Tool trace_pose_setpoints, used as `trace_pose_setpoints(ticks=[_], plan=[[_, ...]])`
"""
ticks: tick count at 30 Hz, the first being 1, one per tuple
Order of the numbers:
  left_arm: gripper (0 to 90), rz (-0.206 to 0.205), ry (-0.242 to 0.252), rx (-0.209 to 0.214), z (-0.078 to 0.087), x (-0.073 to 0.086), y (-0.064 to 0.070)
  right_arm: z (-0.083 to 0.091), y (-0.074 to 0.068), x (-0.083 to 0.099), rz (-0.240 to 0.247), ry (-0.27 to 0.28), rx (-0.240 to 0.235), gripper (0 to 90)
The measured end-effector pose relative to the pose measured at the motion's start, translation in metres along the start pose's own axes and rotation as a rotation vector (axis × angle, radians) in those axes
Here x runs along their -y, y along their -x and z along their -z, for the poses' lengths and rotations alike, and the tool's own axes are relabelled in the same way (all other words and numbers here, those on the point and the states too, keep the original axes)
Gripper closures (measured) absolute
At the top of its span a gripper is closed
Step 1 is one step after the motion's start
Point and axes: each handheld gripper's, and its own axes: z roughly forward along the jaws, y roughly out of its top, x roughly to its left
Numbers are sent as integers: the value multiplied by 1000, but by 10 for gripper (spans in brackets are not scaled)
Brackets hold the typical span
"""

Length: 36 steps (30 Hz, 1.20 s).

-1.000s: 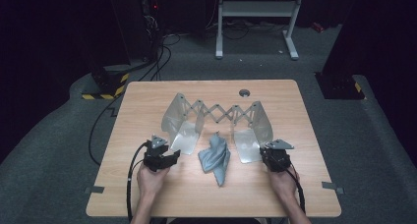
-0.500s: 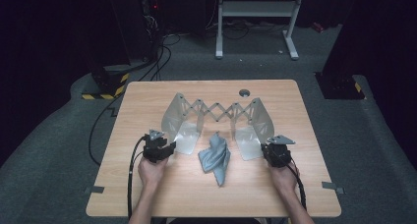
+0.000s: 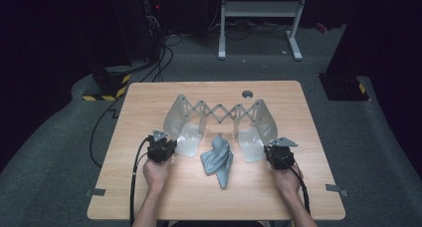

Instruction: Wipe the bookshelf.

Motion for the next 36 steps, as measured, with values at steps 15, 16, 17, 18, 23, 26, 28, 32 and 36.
trace_pose_setpoints(ticks=[15,16,17,18,23,26,28,32,36], plan=[[862,-21,-3,-23,3,3,17,-2,-3,-2,8,2,-5,806],[859,-24,1,-25,3,4,17,-3,-4,-2,7,1,-6,799],[858,-23,7,-25,3,5,17,-3,-4,-3,10,2,-7,799],[856,-17,12,-22,2,6,17,-5,-4,-4,9,0,-5,797],[847,-11,16,-11,-1,8,16,-8,-5,-8,6,3,2,685],[827,-25,-4,-13,-3,7,17,-6,-3,-5,-25,0,-11,626],[814,-23,-3,-11,-3,7,17,0,-4,-1,-34,13,-20,599],[809,-24,-4,-13,-3,7,17,14,-10,6,-40,34,-65,564],[805,-40,1,-30,-3,8,20,25,-17,8,-40,38,-141,533]])
